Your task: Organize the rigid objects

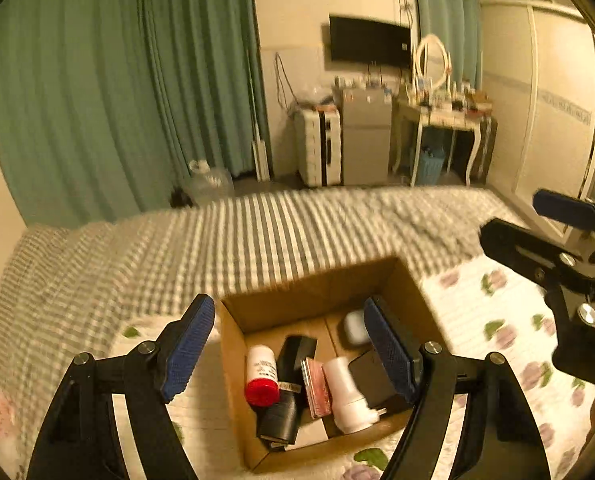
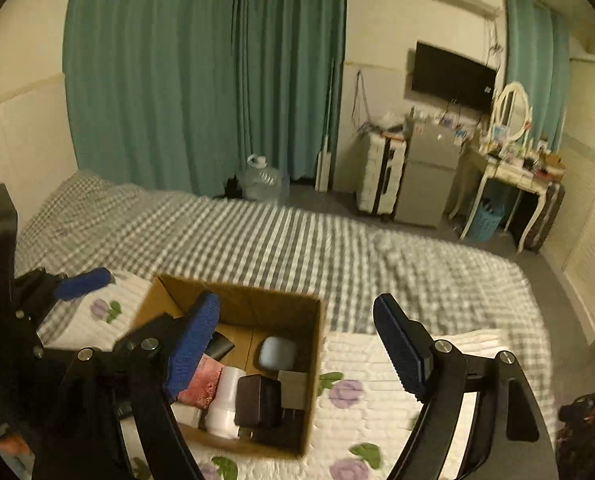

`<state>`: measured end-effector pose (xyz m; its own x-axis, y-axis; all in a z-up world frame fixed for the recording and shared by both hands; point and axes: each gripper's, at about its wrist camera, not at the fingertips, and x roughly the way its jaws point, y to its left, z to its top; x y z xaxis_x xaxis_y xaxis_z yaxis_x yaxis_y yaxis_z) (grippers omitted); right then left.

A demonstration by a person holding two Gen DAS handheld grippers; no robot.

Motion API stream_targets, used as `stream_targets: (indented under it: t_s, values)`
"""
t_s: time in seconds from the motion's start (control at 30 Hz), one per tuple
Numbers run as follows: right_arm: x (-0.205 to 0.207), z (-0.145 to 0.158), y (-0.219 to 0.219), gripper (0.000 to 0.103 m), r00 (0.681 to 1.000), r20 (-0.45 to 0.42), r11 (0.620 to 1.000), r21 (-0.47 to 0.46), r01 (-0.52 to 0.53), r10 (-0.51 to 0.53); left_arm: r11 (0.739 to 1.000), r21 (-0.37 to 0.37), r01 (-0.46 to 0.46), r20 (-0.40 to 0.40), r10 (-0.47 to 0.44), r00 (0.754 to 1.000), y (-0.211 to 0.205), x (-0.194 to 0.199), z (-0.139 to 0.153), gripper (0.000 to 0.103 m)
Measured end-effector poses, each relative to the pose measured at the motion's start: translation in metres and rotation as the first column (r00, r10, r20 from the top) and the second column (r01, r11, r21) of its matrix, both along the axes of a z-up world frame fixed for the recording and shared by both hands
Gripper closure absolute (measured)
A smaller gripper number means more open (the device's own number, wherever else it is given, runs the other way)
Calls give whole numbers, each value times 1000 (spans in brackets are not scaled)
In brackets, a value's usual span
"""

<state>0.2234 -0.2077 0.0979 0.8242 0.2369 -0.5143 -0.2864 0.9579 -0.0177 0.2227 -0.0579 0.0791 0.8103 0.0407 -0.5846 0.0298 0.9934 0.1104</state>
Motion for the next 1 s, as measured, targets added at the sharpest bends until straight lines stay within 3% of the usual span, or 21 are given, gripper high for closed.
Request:
stream_targets:
  t_s: [0.23,0.47,0.5,0.67,0.73,0.8,1.0]
  values:
    - [-84,78,-18,20,994,110,1000,-4,21,-20,1000,6,-15,134,14,991,-4,-69,76,23]
    - [-141,100,-32,4,985,166,999,37,39,-45,1000,23,-1,227,-4,974,2,-135,102,22]
    - [-148,99,-34,0,983,177,998,50,44,-52,1000,17,0,234,-4,972,4,-143,102,22]
    - [-163,82,-36,0,976,209,997,62,47,-59,999,17,-34,260,29,965,6,-159,89,22]
    - [-162,69,-36,0,976,210,996,71,49,-63,999,-17,-33,257,36,966,7,-162,78,22]
    - [-157,49,-37,0,978,201,995,93,43,-61,999,-21,-38,252,42,967,6,-161,65,22]
    - [-134,-19,-39,0,980,182,995,77,66,-79,995,58,-79,256,61,965,-3,-150,8,22]
